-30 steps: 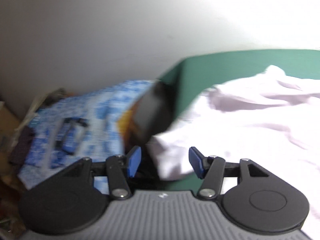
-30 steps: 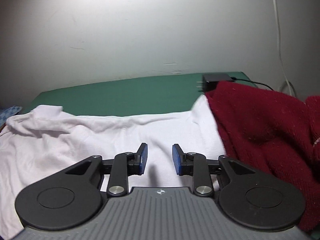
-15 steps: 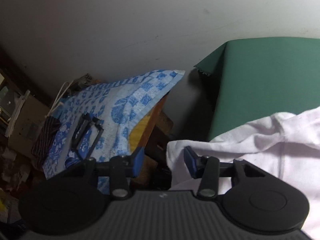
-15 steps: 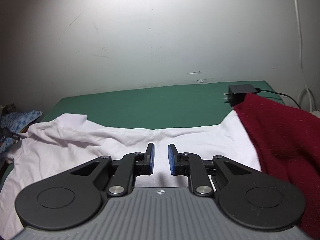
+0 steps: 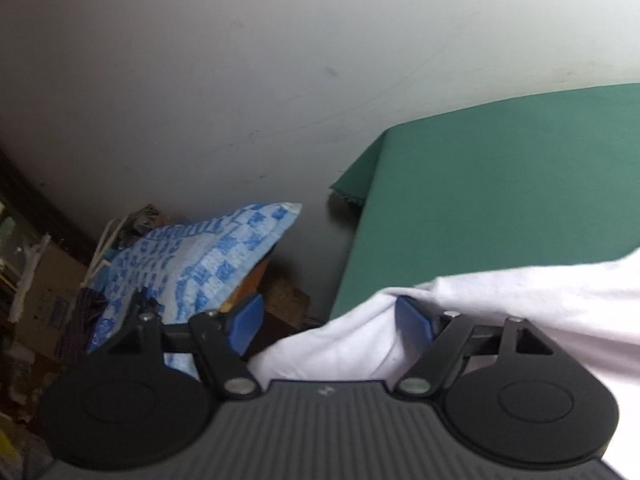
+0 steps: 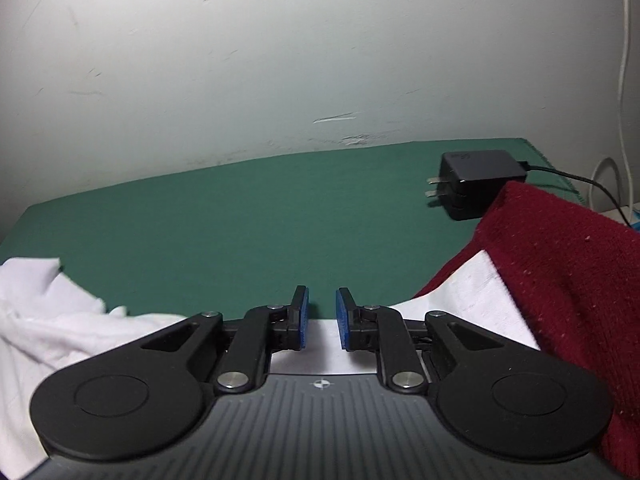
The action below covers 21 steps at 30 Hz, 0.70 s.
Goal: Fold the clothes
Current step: 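Smooth the spread white T-shirt flat with both open grippers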
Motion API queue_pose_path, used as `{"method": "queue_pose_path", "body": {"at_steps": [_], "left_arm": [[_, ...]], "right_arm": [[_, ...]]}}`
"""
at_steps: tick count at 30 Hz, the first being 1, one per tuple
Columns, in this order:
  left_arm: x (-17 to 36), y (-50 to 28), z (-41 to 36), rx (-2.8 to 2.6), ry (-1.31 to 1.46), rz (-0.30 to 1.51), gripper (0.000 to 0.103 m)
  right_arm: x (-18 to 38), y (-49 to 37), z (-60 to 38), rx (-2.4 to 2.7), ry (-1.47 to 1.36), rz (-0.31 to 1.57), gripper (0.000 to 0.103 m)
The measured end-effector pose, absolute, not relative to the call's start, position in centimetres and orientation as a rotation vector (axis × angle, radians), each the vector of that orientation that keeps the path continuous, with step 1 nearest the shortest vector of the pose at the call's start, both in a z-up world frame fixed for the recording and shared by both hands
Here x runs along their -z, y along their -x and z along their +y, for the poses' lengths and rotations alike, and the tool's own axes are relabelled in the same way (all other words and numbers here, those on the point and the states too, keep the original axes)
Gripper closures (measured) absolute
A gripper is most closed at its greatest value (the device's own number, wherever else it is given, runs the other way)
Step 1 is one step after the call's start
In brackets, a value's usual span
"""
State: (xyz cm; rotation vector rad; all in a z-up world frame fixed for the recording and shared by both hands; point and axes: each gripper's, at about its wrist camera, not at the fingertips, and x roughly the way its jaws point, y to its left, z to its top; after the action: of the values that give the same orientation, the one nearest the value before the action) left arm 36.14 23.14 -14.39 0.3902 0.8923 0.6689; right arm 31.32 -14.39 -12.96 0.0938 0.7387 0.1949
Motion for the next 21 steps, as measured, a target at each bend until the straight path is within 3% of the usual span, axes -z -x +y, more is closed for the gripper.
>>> {"method": "queue_pose_path", "body": {"at_steps": [3, 6, 8, 9, 10, 18, 21], "left_arm": [[13.5, -36.2, 24.3, -0.686, -0.393, 0.895, 0.031], [11.7, -33.5, 23.8, -0.539, -0.34, 0.856, 0.03], [11.2, -31.5, 21.6, -0.456, -0.367, 0.83, 0.027], [11.2, -30.8, 20.8, -0.432, -0.383, 0.824, 0.026], [11.3, -30.3, 20.1, -0.409, -0.389, 0.824, 0.026], [12.7, -27.1, 16.2, -0.276, -0.407, 0.83, 0.026], [12.8, -26.1, 16.0, -0.245, -0.403, 0.831, 0.026]], "right_arm": [[12.3, -30.2, -14.8, -0.251, -0.133, 0.716, 0.087], [11.5, -29.1, -15.2, -0.307, -0.172, 0.692, 0.086], [10.9, -28.3, -13.5, -0.366, -0.088, 0.674, 0.071], [10.7, -28.1, -12.2, -0.389, -0.022, 0.66, 0.053], [10.7, -28.2, -10.9, -0.397, 0.045, 0.641, 0.046], [12.5, -32.4, -5.4, -0.579, 0.152, 0.799, 0.048], [12.9, -31.3, -5.7, -0.652, 0.152, 0.814, 0.061]]}}
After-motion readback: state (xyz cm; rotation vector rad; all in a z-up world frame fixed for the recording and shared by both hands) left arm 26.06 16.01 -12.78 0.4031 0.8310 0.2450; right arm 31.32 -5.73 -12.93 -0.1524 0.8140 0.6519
